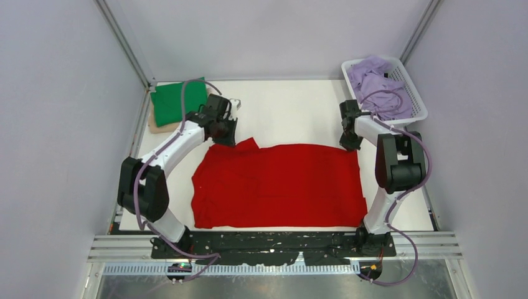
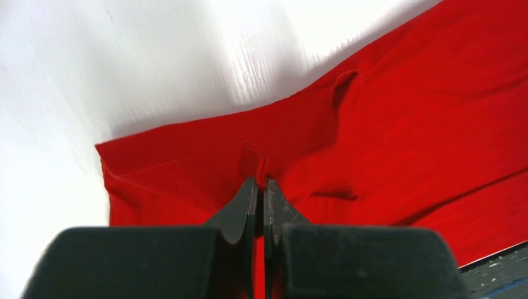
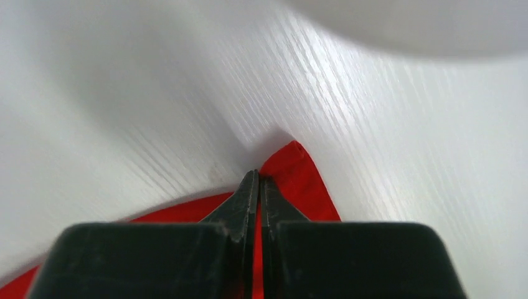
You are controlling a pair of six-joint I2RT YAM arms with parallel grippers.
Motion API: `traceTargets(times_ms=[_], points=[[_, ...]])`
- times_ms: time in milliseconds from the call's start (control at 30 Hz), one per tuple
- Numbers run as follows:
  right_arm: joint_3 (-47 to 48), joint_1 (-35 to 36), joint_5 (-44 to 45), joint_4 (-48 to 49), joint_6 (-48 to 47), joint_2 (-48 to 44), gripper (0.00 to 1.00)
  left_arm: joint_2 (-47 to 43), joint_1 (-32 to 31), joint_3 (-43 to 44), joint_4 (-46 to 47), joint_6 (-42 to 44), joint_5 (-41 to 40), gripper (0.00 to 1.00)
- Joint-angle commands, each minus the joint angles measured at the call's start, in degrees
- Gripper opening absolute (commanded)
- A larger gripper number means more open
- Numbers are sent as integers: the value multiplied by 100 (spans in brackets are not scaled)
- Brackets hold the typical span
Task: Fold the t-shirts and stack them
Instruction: Fold the other side of the tshirt into a rectangle
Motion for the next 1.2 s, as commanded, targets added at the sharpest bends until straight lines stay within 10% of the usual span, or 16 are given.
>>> traceTargets(times_ms=[0, 967, 1167], points=[[-353, 145, 125, 48, -114, -815, 5, -804, -268, -441, 281, 125, -515, 0], [-1939, 475, -22, -716, -692, -3327, 7, -4306, -1799, -3086, -1104, -1967, -1747, 0], [-2377, 474, 40, -791, -464, -3419, 27, -4620, -2164, -3838, -1132, -2727, -965, 25]])
